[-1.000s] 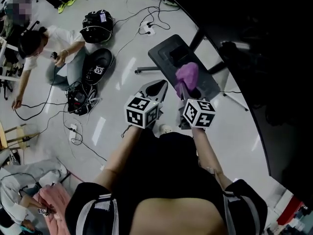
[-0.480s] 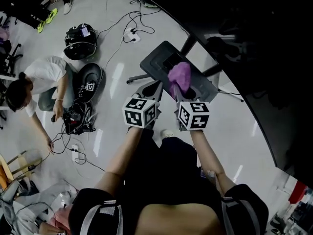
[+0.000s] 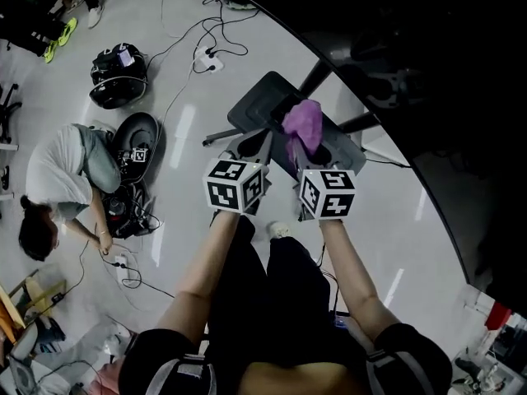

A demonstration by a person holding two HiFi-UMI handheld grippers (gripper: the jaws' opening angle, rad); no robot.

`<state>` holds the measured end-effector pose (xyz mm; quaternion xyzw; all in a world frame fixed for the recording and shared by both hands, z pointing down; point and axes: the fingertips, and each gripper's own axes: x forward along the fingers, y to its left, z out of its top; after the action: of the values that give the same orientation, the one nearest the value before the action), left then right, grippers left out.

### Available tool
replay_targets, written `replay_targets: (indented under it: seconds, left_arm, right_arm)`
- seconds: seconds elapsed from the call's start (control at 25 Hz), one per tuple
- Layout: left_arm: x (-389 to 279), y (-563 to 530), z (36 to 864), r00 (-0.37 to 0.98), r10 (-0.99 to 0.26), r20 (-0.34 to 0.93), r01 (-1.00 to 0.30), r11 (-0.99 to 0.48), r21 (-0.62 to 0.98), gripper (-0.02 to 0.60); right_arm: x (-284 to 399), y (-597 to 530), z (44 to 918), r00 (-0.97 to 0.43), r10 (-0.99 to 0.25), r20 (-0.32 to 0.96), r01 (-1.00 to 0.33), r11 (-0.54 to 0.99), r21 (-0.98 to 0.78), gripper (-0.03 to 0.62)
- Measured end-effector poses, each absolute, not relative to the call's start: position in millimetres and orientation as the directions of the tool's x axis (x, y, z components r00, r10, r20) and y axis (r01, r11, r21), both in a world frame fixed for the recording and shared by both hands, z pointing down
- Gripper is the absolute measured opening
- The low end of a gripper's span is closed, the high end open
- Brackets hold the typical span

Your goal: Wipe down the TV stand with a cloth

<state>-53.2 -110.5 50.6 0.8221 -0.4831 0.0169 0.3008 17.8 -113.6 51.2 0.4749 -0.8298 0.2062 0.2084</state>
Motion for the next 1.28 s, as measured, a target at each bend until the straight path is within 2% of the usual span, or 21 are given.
replay_targets:
  seconds: [0.72, 1.0, 1.28]
  left_arm:
    - [-50.9, -211.3, 49.8, 0.574, -0.793, 0.204, -0.786, -0.462, 0.411, 0.005]
    - [-58.6, -245.9, 43.3, 0.573, -0.807, 0.145, -0.789, -0.494, 0.366, 0.005]
    - [-52.8, -279.6, 40.1, 0.587, -0.792, 0.168, -0.789, -0.514, 0.335, 0.005]
  right_arm:
    - [9.6, -234.4, 42.5, -0.283, -0.853, 0.438, -0.941, 0.335, 0.044, 0.089]
    - [4.9, -270.0, 24.0, -0.215, -0.909, 0.357, -0.917, 0.313, 0.246, 0.089]
    - [22.2, -301.4, 8.6, -0.147, -0.948, 0.284, -0.943, 0.221, 0.249, 0.089]
